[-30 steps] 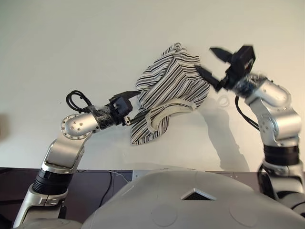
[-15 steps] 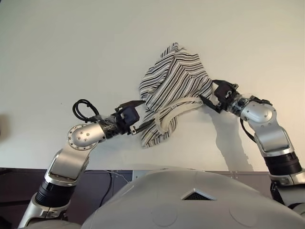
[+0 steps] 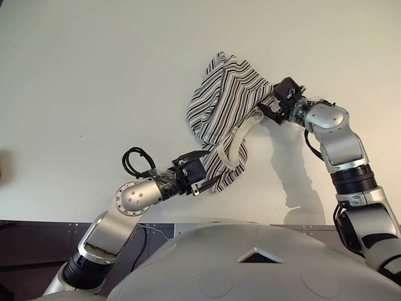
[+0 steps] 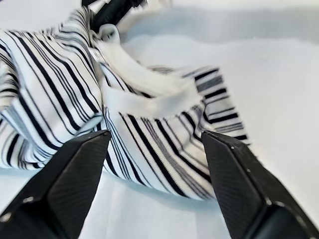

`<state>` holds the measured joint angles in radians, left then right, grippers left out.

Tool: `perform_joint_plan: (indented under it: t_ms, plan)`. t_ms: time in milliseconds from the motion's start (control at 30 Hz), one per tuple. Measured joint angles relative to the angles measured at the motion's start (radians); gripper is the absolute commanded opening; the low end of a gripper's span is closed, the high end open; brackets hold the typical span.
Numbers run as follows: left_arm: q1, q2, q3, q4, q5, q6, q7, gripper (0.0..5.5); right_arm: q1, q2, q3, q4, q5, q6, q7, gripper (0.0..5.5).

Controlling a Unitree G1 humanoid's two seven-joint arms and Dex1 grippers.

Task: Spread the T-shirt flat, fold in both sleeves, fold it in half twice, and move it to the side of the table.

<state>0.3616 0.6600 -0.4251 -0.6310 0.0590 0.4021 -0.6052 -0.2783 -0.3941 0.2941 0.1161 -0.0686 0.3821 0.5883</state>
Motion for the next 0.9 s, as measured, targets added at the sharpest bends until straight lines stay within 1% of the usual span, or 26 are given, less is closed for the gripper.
perform_joint_plan:
  t_ms: [133,233,300,400,467,500,567,633,700,767,867,900]
  plan:
    - [-0.092,-0.004,-0.109,0.081,0.145,-0.086,0.008,3.37,-0.038,0.032,0.018,0.000,0.003,0.020,0.033,3.40]
    - [-0.127,0.015,-0.117,0.133,0.201,-0.184,0.042,3.37,-0.040,-0.001,0.020,0.007,-0.019,0.008,0.042,3.40]
    - [-0.170,0.051,-0.054,0.195,0.209,-0.219,0.066,3.37,-0.045,-0.075,0.025,0.062,-0.069,-0.078,0.034,3.40]
    - [-0.242,0.149,0.077,0.333,0.266,-0.236,0.105,3.37,-0.064,-0.202,0.037,0.151,-0.141,-0.211,0.026,3.40]
    - [-0.239,0.200,0.152,0.374,0.283,-0.237,0.116,3.37,-0.048,-0.240,0.030,0.143,-0.144,-0.227,0.050,3.40]
    - [-0.228,0.201,0.179,0.371,0.269,-0.229,0.115,3.37,-0.032,-0.246,0.026,0.124,-0.143,-0.225,0.055,3.40]
    - [-0.209,0.150,0.254,0.303,0.183,-0.183,0.109,3.37,0.018,-0.268,0.010,0.060,-0.143,-0.210,0.058,3.40]
    - [-0.210,0.095,0.302,0.197,0.110,-0.151,0.106,3.37,0.062,-0.285,-0.001,0.008,-0.143,-0.203,0.060,3.40]
    - [-0.171,0.054,0.339,0.112,0.047,-0.095,0.105,3.37,0.092,-0.297,-0.012,-0.019,-0.143,-0.203,0.056,3.40]
    - [-0.104,-0.022,0.309,0.032,-0.016,-0.033,0.102,3.37,0.116,-0.299,-0.019,-0.043,-0.144,-0.198,0.048,3.40]
    - [-0.098,-0.172,0.196,-0.032,-0.087,0.073,0.133,3.37,0.116,-0.279,-0.005,-0.088,-0.145,-0.155,0.054,3.40]
    - [-0.097,-0.204,0.165,-0.032,-0.094,0.096,0.141,3.37,0.116,-0.265,0.010,-0.120,-0.135,-0.139,0.078,3.40]
